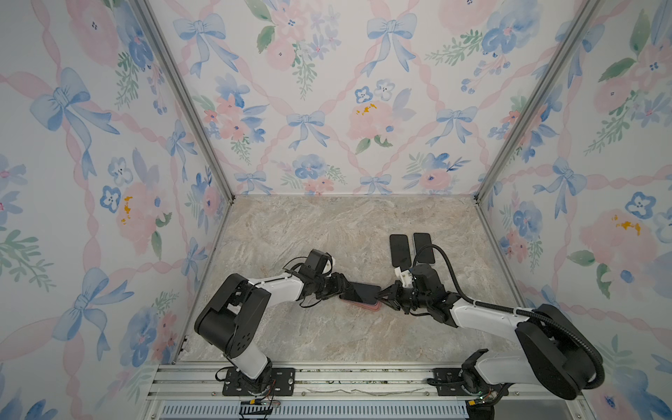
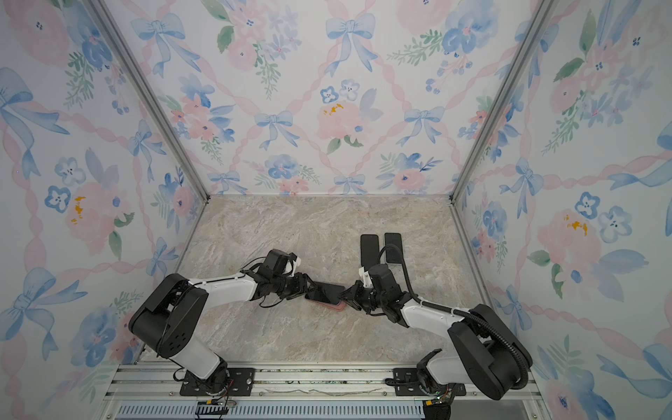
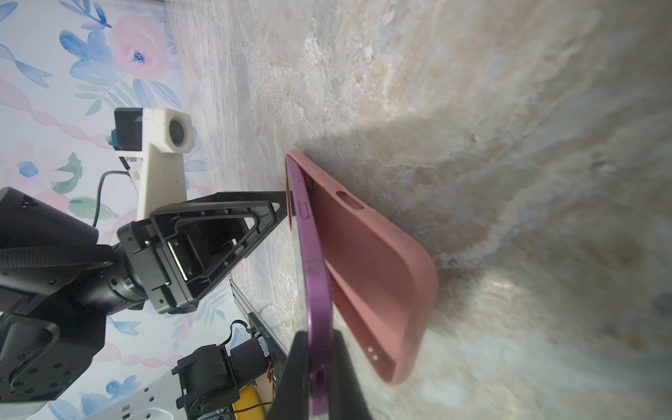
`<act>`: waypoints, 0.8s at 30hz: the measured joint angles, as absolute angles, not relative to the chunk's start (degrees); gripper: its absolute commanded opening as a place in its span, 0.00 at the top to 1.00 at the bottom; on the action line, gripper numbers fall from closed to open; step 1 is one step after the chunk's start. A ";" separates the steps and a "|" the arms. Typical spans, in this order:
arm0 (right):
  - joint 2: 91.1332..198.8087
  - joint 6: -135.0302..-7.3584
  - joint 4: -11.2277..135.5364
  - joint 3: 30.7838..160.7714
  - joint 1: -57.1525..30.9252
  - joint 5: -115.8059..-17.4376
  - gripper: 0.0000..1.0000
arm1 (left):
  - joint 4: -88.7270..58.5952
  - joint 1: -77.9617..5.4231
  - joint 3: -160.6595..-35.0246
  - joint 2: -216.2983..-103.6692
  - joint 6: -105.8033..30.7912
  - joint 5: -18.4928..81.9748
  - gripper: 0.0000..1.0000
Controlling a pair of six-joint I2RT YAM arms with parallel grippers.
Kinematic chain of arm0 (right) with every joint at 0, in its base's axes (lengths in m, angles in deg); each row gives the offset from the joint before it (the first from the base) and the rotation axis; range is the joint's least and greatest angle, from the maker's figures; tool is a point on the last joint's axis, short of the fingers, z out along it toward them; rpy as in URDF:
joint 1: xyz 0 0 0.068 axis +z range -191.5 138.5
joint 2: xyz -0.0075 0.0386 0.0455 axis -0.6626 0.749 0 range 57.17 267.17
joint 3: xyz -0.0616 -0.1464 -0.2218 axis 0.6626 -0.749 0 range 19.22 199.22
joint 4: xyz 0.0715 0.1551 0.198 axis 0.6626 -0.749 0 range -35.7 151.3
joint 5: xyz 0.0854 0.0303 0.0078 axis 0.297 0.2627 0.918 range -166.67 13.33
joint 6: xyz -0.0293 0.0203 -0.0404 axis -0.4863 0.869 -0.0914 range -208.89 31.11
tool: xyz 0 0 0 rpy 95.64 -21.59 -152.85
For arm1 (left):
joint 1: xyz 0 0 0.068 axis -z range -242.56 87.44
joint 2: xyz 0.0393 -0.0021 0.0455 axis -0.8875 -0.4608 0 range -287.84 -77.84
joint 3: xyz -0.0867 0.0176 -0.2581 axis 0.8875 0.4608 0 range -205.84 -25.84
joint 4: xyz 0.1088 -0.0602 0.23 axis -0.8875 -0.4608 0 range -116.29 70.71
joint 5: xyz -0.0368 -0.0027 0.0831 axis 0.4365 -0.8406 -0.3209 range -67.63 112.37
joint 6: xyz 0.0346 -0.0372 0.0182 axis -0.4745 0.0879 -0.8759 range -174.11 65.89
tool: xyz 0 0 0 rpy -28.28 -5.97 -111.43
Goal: Put the phone into the phone case
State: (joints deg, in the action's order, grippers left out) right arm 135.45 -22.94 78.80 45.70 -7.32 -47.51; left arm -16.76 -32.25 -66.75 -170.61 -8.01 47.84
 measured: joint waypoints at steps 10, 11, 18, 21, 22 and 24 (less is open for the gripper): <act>138.18 -26.59 75.81 49.20 -7.32 -47.53 1.00 | -16.41 -32.28 -66.07 -169.76 -7.28 45.70 0.42; 138.40 -26.85 75.43 49.53 -7.35 -47.55 1.00 | -16.32 -32.28 -66.05 -169.76 -7.26 45.53 0.41; 140.26 -28.51 73.38 50.36 -7.32 -48.62 0.99 | -15.45 -32.32 -65.57 -169.61 -6.19 45.07 0.42; 140.63 -29.65 70.78 51.56 -7.19 -49.28 0.93 | -15.36 -32.32 -65.54 -169.61 -5.86 45.07 0.42; 140.54 -30.04 69.77 52.20 -7.06 -49.54 0.90 | -15.25 -32.34 -65.52 -169.61 -5.82 45.07 0.42; 140.32 -30.90 67.57 53.59 -6.65 -50.37 0.85 | -15.14 -32.34 -65.46 -169.54 -5.82 45.05 0.42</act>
State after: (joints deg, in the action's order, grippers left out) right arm 140.32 -30.90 67.57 53.59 -6.65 -50.37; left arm -15.14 -32.34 -65.46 -169.54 -5.82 45.05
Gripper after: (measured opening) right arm 0.123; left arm 0.584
